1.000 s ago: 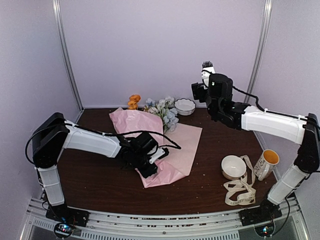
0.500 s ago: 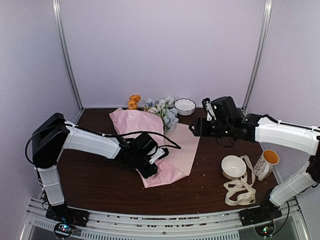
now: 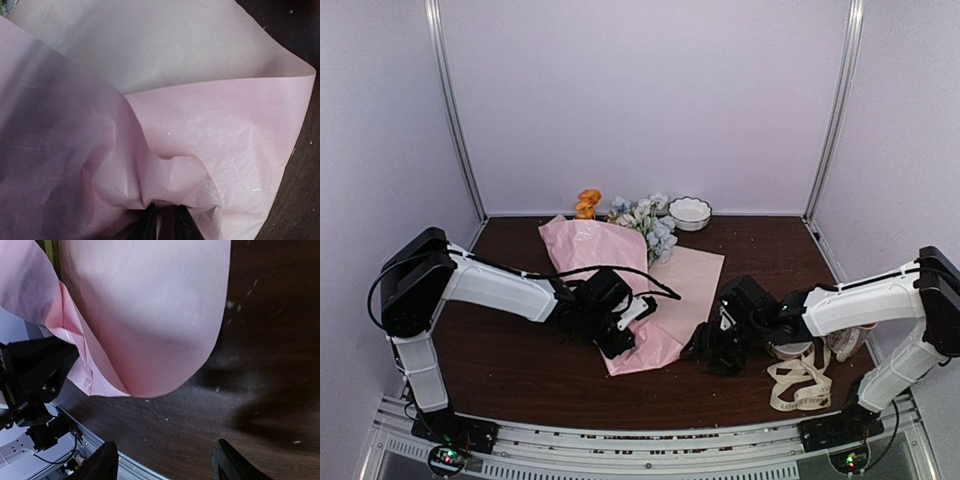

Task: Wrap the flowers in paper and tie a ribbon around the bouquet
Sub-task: Pick up the two-thirds-folded wrapping paper from the center of the board.

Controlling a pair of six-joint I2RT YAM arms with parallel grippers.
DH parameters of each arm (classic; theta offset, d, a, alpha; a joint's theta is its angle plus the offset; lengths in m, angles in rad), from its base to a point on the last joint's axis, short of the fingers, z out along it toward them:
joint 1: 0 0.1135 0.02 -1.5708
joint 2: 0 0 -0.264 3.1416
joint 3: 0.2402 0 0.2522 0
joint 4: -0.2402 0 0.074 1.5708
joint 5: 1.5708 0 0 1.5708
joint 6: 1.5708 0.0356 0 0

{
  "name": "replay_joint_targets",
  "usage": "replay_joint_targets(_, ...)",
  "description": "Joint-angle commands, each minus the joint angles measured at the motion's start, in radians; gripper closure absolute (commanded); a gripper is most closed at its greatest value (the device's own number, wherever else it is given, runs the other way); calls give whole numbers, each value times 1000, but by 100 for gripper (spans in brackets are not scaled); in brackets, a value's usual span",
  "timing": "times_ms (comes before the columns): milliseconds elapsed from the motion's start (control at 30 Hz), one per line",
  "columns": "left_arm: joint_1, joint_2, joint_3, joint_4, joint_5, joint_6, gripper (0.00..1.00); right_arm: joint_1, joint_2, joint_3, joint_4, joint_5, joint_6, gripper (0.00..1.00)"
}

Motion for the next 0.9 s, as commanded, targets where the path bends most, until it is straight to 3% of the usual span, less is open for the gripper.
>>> replay_joint_targets(0, -8, 14, -23, -8, 9, 36, 82, 32, 71, -25, 116, -51, 212, 35)
replay_joint_targets(200, -8, 11, -2, -14, 14, 43, 81, 23, 95, -25, 107, 65, 319, 40)
replay_joint_targets(433, -8, 5, -13, -14, 13, 44, 80, 13, 204, 94, 67, 35, 278, 42)
replay_joint_targets(533, -6, 1, -8, -22, 11, 40, 79, 6, 216, 71, 91, 57, 307, 52)
replay_joint_targets(633, 1, -10, -14, -13, 9, 26, 75, -1, 216, 73, 90, 92, 281, 70)
replay_joint_targets(867, 26, 0, -23, 13, -6, 3, 71, -6, 222, 206, -83, 182, 64, 99)
